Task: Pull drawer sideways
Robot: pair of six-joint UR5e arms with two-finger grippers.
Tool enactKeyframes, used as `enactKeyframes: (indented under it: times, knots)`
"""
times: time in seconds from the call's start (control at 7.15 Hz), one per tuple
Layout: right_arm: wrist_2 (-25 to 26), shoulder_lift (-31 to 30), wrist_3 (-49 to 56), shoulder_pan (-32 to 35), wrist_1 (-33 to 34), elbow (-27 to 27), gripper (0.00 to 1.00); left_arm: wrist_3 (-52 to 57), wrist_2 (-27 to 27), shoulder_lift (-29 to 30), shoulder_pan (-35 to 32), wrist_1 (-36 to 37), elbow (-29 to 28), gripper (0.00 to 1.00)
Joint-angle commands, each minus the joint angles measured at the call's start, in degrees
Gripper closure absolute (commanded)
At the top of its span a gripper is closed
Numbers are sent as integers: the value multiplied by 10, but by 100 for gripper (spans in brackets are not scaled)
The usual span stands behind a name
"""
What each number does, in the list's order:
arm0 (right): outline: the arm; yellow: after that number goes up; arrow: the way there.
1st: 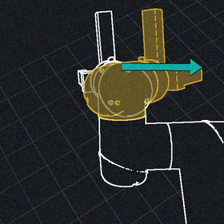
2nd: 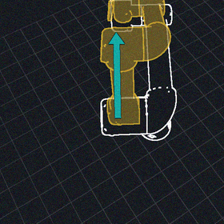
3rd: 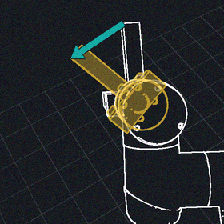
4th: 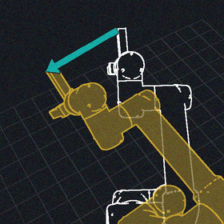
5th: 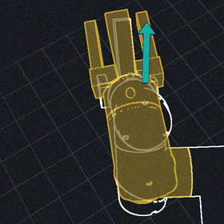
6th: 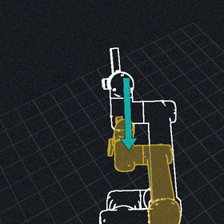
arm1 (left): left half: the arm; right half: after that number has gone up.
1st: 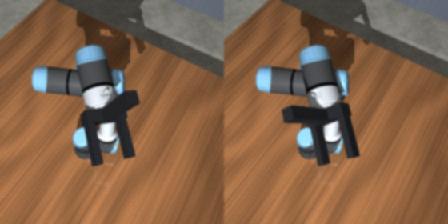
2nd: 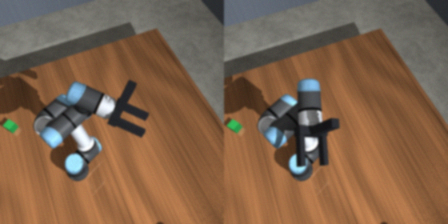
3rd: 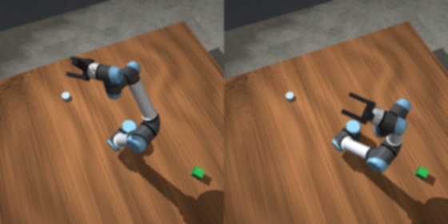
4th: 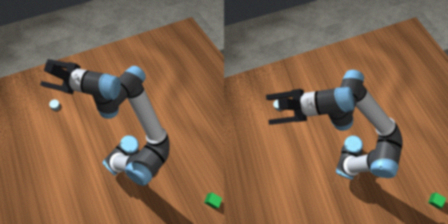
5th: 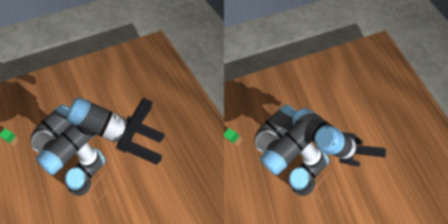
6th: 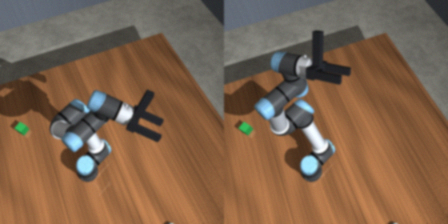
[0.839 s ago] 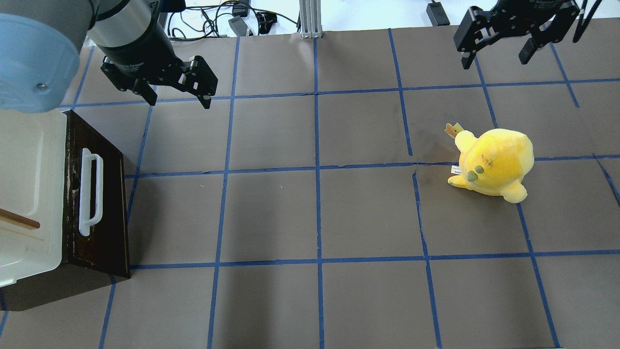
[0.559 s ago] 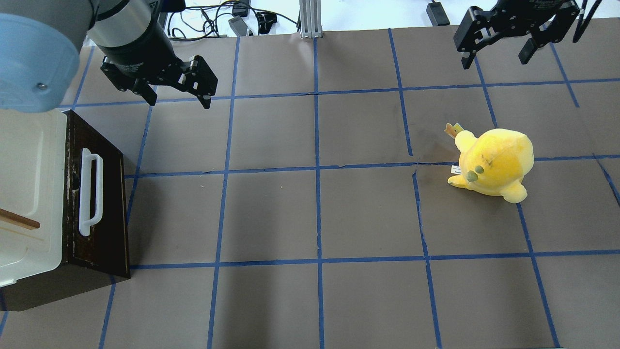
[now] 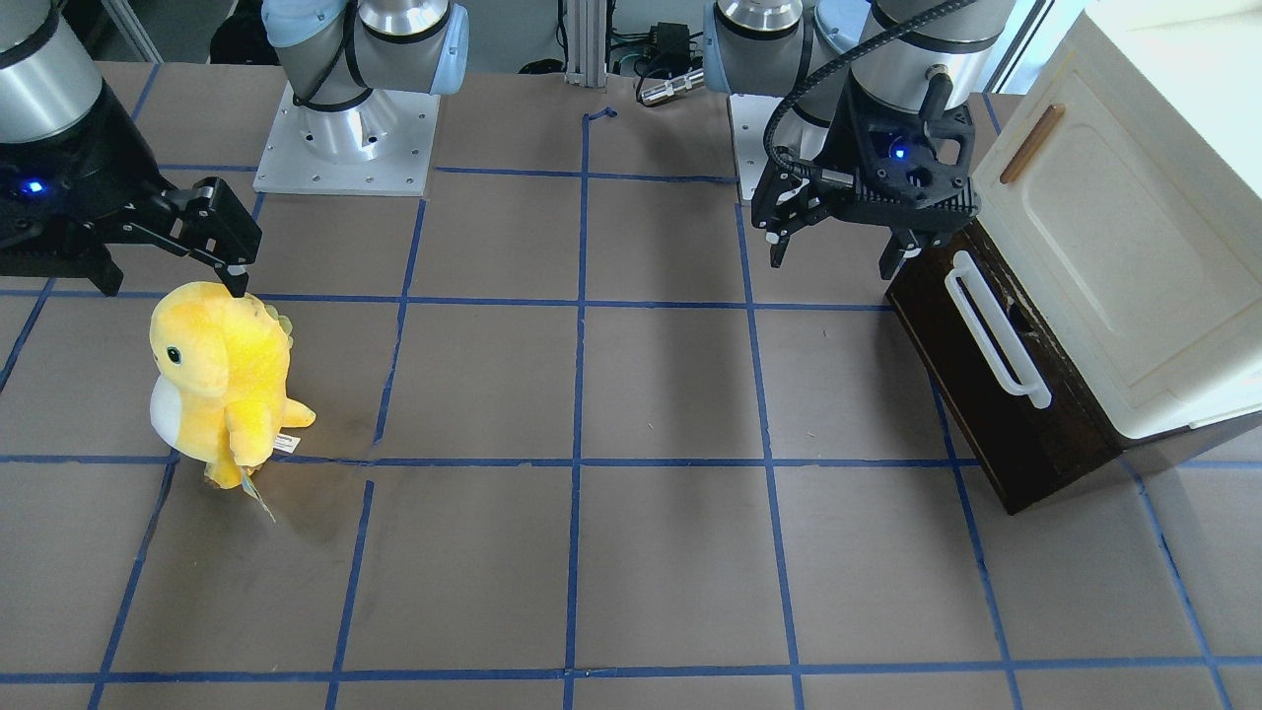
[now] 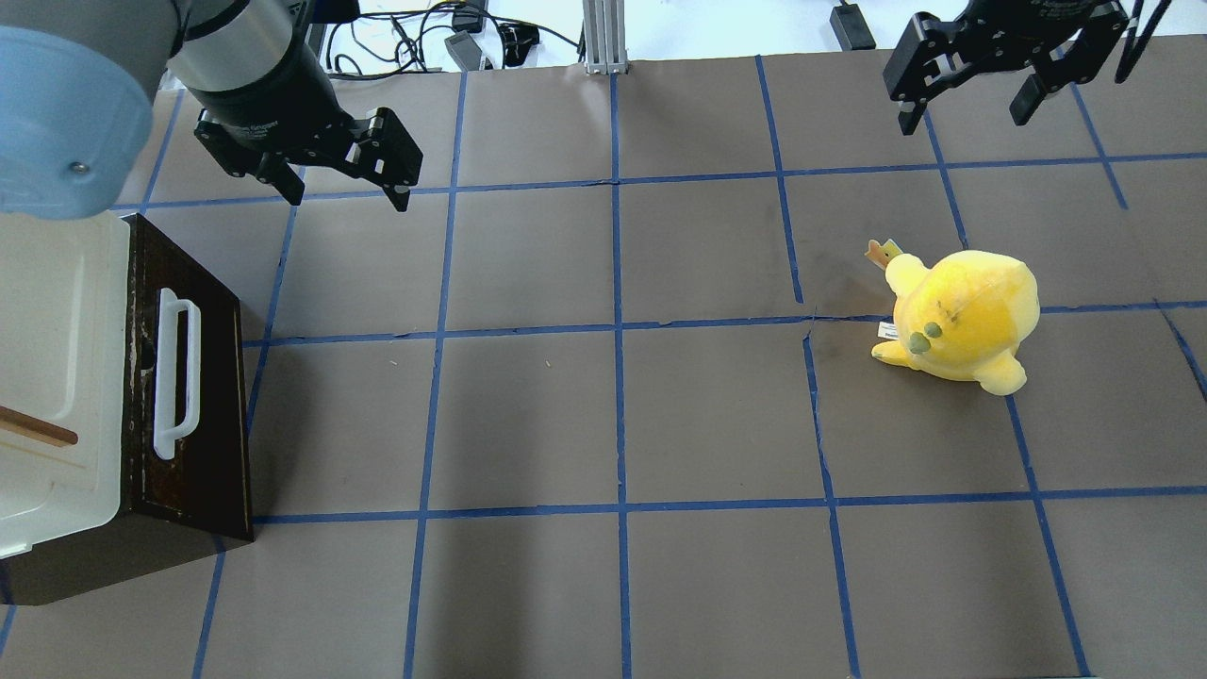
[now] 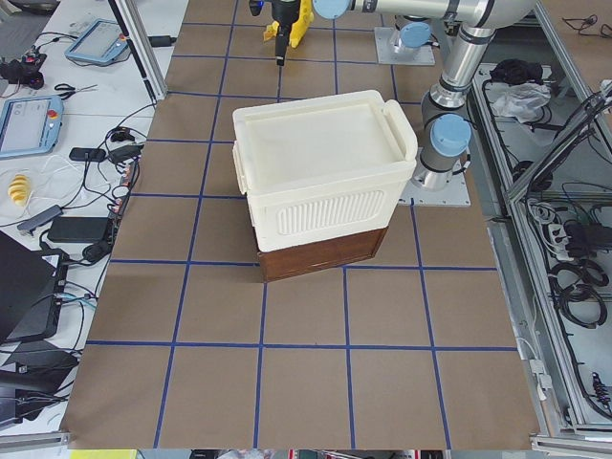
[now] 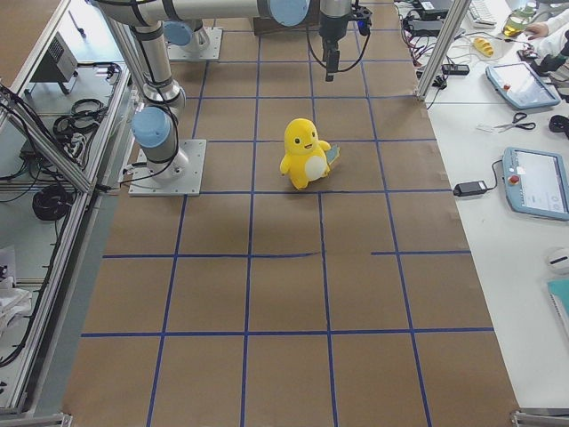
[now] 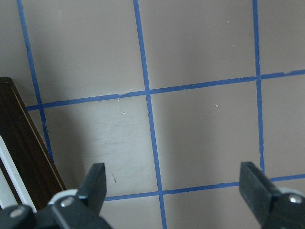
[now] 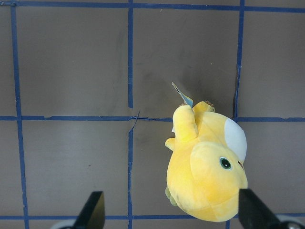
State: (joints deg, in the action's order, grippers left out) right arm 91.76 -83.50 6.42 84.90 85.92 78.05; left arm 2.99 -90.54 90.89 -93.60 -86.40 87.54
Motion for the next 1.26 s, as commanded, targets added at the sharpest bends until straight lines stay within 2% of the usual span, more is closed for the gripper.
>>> enactKeyframes:
  times: [0.0, 1.12]
  knots:
    - [0, 0, 0, 0, 0, 0, 0, 0, 0, 0, -1, 0, 0, 0]
    - [0, 0, 0, 0, 0, 0, 0, -6, -1, 9, -2, -2, 1, 0]
